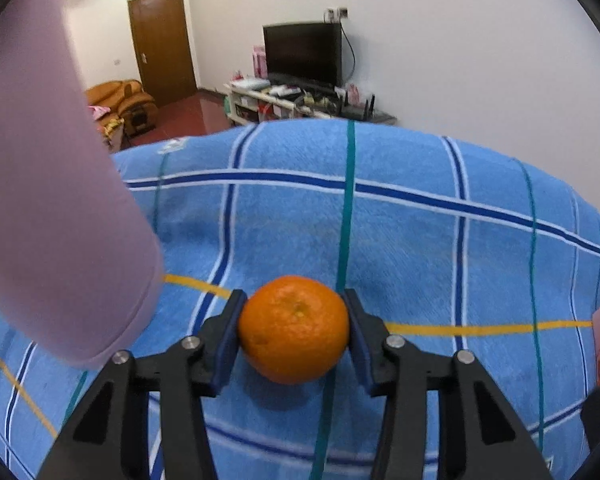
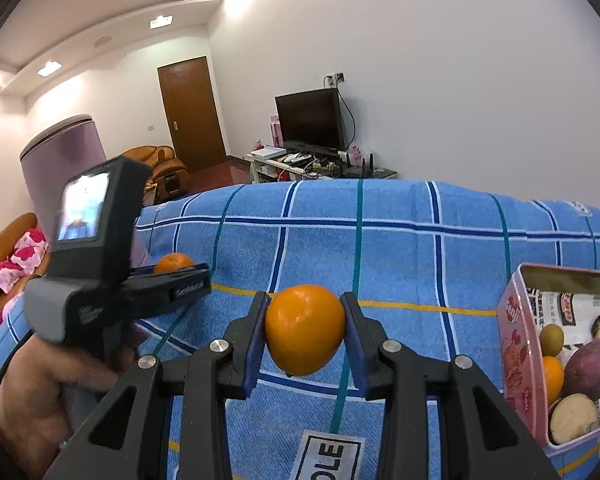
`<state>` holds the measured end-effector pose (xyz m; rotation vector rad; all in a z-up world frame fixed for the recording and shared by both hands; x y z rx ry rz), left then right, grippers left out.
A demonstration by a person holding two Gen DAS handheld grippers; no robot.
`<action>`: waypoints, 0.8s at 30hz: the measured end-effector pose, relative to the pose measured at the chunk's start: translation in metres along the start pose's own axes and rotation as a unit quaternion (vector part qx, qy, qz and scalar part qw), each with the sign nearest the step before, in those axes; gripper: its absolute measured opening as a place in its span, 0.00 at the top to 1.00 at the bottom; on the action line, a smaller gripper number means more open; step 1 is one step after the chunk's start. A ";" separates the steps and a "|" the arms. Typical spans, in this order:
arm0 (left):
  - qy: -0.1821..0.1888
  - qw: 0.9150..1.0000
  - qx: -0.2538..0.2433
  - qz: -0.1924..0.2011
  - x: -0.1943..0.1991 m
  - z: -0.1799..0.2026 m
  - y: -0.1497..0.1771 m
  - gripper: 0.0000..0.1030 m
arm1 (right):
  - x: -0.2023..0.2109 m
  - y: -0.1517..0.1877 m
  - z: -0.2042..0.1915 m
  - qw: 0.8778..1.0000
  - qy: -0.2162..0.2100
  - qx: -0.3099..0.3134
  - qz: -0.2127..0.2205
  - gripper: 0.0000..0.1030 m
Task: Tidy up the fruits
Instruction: 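Grasp the other orange with the left tool while the right tool holds its orange, then lift both oranges and carry them over the pink tin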
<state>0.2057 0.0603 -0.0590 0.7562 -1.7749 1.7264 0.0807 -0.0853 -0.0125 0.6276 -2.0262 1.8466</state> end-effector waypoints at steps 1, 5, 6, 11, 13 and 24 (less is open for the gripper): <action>-0.004 1.000 0.002 0.008 0.007 -0.001 0.003 0.52 | 0.002 0.000 -0.002 1.000 0.004 0.007 0.004 0.63; -0.018 0.999 0.003 0.035 0.032 -0.006 0.018 0.52 | 0.007 0.001 -0.006 1.000 0.013 0.022 0.018 0.63; -0.020 0.999 0.003 0.039 0.036 -0.007 0.021 0.52 | 0.009 0.002 -0.006 0.999 0.015 0.024 0.020 0.63; -0.022 0.998 0.010 0.053 0.064 -0.015 0.042 0.52 | 0.016 0.003 -0.008 0.999 0.025 0.031 0.030 0.63; -0.022 0.998 0.011 0.057 0.070 -0.016 0.047 0.52 | 0.020 0.005 -0.008 0.999 0.025 0.032 0.030 0.63; -0.019 0.998 0.018 0.060 0.092 -0.015 0.069 0.52 | 0.049 0.019 -0.009 0.998 0.034 0.038 0.039 0.63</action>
Point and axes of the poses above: each gripper's, at about its wrist camera, not at the fingertips, and x roughly against the way its jaws point, z to its right, y to its underside, the point moved 4 cm from there along -x, roughly the way its jaws point, and after that the axes turned 1 degree about -y, right-handed, at the moved point
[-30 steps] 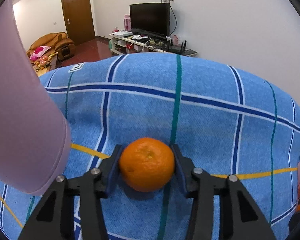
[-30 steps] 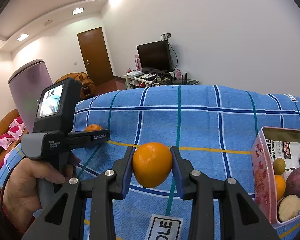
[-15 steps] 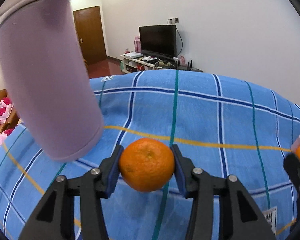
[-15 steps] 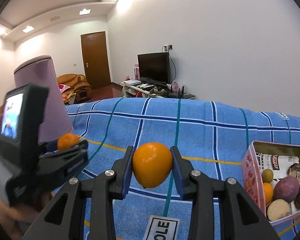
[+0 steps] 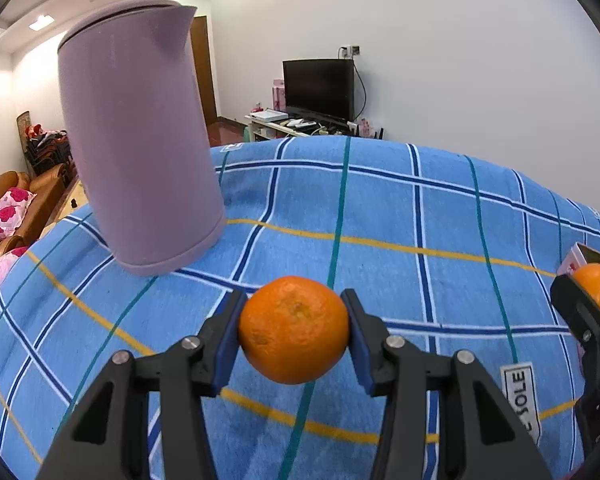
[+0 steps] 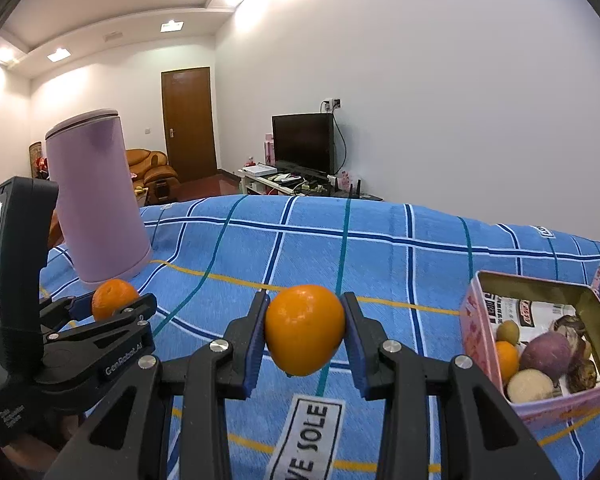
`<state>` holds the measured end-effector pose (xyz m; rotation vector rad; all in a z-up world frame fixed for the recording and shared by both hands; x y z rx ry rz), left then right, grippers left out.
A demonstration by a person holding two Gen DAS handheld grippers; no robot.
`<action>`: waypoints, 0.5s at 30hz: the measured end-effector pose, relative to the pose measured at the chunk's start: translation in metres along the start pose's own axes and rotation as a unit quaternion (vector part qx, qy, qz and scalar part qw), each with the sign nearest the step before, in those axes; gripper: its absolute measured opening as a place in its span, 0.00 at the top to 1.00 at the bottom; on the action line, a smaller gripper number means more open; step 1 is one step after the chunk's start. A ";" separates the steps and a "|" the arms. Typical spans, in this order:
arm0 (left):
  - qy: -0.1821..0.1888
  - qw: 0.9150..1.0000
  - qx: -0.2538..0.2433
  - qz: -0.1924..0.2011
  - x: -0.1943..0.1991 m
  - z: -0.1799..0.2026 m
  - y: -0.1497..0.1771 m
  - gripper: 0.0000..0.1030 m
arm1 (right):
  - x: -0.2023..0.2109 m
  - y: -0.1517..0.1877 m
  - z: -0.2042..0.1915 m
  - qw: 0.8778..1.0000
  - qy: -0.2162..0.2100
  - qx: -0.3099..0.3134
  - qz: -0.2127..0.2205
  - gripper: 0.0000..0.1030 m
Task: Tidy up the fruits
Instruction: 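Lift both oranges and carry them over the pink tin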
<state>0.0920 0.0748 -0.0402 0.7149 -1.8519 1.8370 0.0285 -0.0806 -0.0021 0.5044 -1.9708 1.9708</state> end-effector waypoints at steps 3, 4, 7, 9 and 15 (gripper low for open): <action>0.000 1.000 -0.003 0.001 0.005 0.001 0.004 0.52 | 0.007 0.002 0.001 1.000 0.002 0.001 0.002 0.63; -0.001 1.000 -0.003 0.002 0.007 0.001 0.006 0.52 | 0.009 0.003 0.001 1.000 0.002 0.002 0.002 0.63; -0.003 1.000 -0.006 0.004 0.011 0.002 0.009 0.52 | 0.016 0.006 0.001 1.000 0.002 0.005 0.004 0.63; -0.004 1.000 -0.007 0.004 0.014 0.003 0.012 0.52 | 0.020 0.008 0.001 1.000 0.003 0.007 0.005 0.63; -0.006 1.000 -0.010 0.009 0.026 0.006 0.020 0.52 | 0.030 0.012 0.002 1.000 0.004 0.010 0.008 0.63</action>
Point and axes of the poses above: each gripper's, at about its wrist camera, not at the fingertips, and x roughly against the way its jaws point, z to its right, y to its underside, the point moved 4 cm from there along -x, roughly the way its jaws point, and after that the axes turned 1 degree about -y, right-handed, at the moved point
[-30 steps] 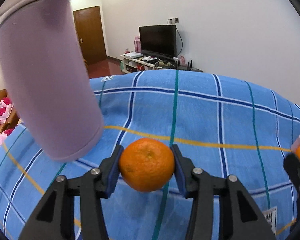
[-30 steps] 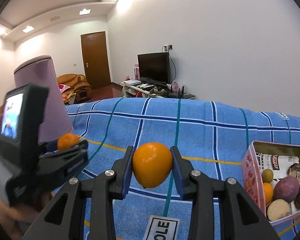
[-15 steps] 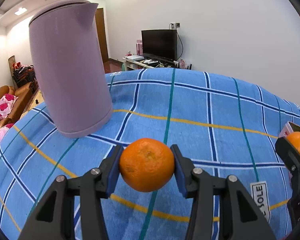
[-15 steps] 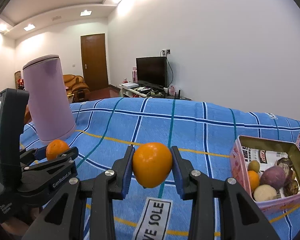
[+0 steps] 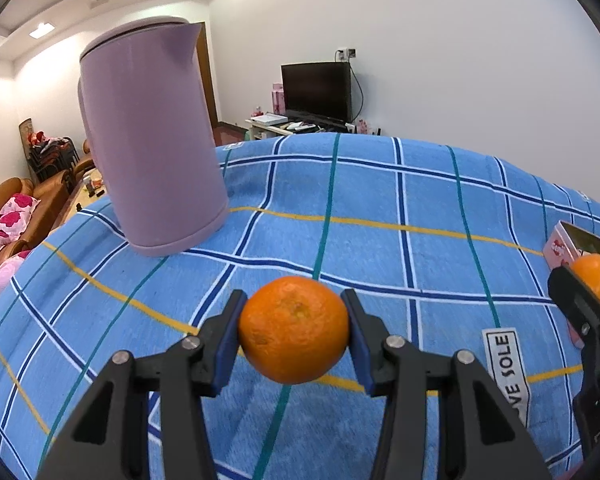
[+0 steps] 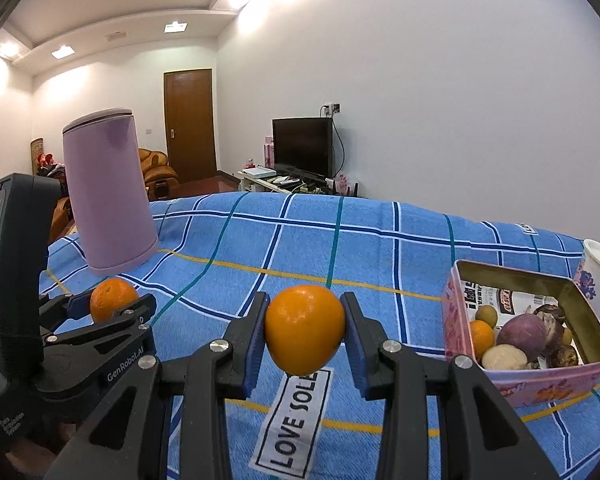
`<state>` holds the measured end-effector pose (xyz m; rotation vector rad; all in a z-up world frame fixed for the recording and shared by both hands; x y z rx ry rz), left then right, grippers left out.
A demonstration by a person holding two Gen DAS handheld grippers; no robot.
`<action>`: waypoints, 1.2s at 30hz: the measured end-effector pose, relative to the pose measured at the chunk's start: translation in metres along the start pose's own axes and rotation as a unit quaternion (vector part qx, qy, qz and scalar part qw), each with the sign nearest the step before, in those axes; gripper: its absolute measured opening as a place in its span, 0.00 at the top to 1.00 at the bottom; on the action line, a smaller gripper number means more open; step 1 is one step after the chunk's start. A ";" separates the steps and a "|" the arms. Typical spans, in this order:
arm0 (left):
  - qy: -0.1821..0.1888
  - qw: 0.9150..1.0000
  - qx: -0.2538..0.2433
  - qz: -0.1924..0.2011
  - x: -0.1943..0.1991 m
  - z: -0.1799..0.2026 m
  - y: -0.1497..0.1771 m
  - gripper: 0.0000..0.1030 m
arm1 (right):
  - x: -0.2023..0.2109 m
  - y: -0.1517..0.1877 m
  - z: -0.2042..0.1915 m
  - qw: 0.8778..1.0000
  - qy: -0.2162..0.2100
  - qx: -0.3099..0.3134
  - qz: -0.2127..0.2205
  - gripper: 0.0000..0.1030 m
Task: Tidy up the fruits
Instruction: 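Lift both oranges and carry them over the pink tin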
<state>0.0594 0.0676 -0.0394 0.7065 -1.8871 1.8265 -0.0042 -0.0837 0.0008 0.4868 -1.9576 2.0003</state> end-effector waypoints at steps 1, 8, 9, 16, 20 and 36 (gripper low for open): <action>0.000 1.000 0.000 0.000 0.001 0.001 0.001 0.52 | 0.001 0.001 0.000 1.000 0.000 0.000 0.000 0.63; -0.001 1.000 -0.006 0.004 0.010 0.005 0.005 0.52 | 0.006 0.003 0.002 1.000 -0.002 0.000 0.000 0.63; -0.001 1.000 -0.006 0.004 0.011 0.006 0.006 0.52 | 0.007 0.004 0.003 1.000 -0.002 0.000 0.001 0.63; 0.002 1.000 -0.011 0.006 0.018 0.014 0.010 0.52 | 0.014 0.008 0.008 1.000 -0.001 0.001 0.002 0.63; 0.004 1.000 -0.015 0.005 0.021 0.018 0.012 0.52 | 0.018 0.010 0.011 1.000 0.000 0.000 0.001 0.63; 0.016 1.000 -0.025 0.009 0.036 0.038 0.019 0.52 | 0.038 0.016 0.024 1.000 0.007 0.009 0.007 0.63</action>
Point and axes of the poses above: each gripper's, at about its wrist camera, not at the fingertips, and x roughly against the way its jaws point, z to its right, y to its underside, the point moved 4 cm from there along -x, roughly the way its jaws point, and after that the axes turned 1 degree about -y, right-handed, at the moved point
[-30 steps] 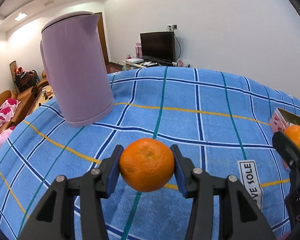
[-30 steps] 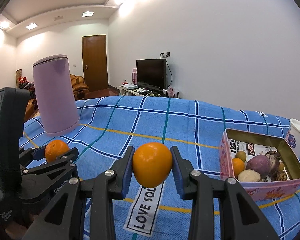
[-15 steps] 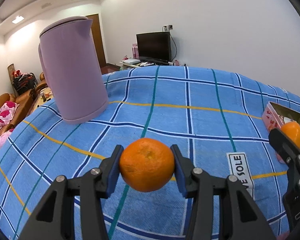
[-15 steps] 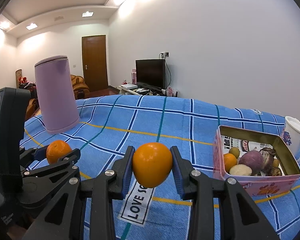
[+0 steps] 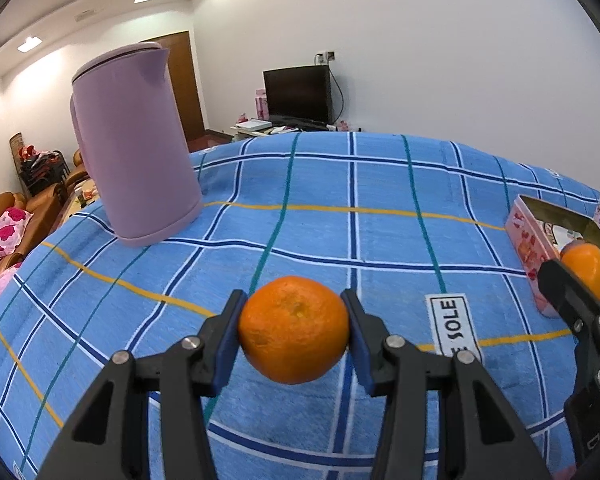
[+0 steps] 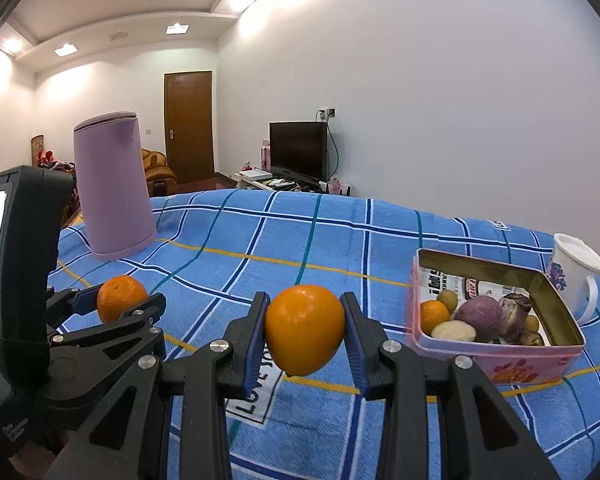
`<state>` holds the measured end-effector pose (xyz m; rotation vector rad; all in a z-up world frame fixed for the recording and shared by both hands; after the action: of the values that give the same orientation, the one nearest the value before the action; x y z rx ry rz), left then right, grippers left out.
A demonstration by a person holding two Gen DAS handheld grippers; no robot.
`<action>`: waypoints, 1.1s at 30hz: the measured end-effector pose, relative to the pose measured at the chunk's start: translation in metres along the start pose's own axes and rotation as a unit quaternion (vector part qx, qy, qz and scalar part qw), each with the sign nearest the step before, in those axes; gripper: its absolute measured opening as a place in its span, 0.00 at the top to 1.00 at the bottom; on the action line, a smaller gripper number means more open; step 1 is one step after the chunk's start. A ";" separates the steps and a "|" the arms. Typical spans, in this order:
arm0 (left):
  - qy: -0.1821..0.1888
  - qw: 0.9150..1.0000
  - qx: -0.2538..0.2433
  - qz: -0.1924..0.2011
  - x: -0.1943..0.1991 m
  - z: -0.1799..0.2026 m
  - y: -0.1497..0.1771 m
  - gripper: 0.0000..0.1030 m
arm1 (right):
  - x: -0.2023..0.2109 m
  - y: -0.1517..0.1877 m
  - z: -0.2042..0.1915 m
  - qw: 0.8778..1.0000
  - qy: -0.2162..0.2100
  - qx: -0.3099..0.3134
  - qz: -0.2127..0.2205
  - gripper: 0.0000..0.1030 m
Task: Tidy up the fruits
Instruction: 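Lift both oranges and carry them over the pink tin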
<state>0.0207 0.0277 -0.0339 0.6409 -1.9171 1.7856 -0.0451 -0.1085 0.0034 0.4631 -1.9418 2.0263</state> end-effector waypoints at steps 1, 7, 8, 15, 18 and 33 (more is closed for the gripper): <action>0.001 1.000 -0.001 0.001 0.001 0.002 0.000 0.52 | 0.000 0.000 -0.001 1.000 0.000 0.000 0.000 0.63; 0.008 1.000 -0.004 -0.001 0.004 0.011 0.002 0.52 | 0.005 0.003 0.006 1.000 0.004 -0.002 0.003 0.63; 0.009 1.000 -0.005 -0.001 0.005 0.012 0.003 0.52 | 0.007 0.004 0.008 1.000 0.005 -0.002 0.003 0.63; 0.021 1.000 -0.015 -0.002 0.010 0.030 0.005 0.52 | 0.013 0.008 0.027 1.000 0.014 -0.013 0.005 0.63; 0.027 0.999 -0.016 -0.001 0.013 0.038 0.006 0.52 | 0.017 0.009 0.033 1.000 0.018 -0.013 0.006 0.63; 0.061 0.998 -0.036 0.001 0.030 0.083 0.012 0.52 | 0.038 0.017 0.077 0.999 0.043 -0.020 0.013 0.63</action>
<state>-0.0111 -0.0560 -0.0308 0.4945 -1.8902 1.7080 -0.0844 -0.1862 0.0073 0.3370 -1.9421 1.9845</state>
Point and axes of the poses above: each gripper's, at about its wrist camera, not at the fingertips, and x roughly against the way its jaws point, z to its right, y to its underside, the point moved 4 cm from there along -x, roughly the way its jaws point, and after that the axes turned 1 degree about -y, right-handed, at the moved point
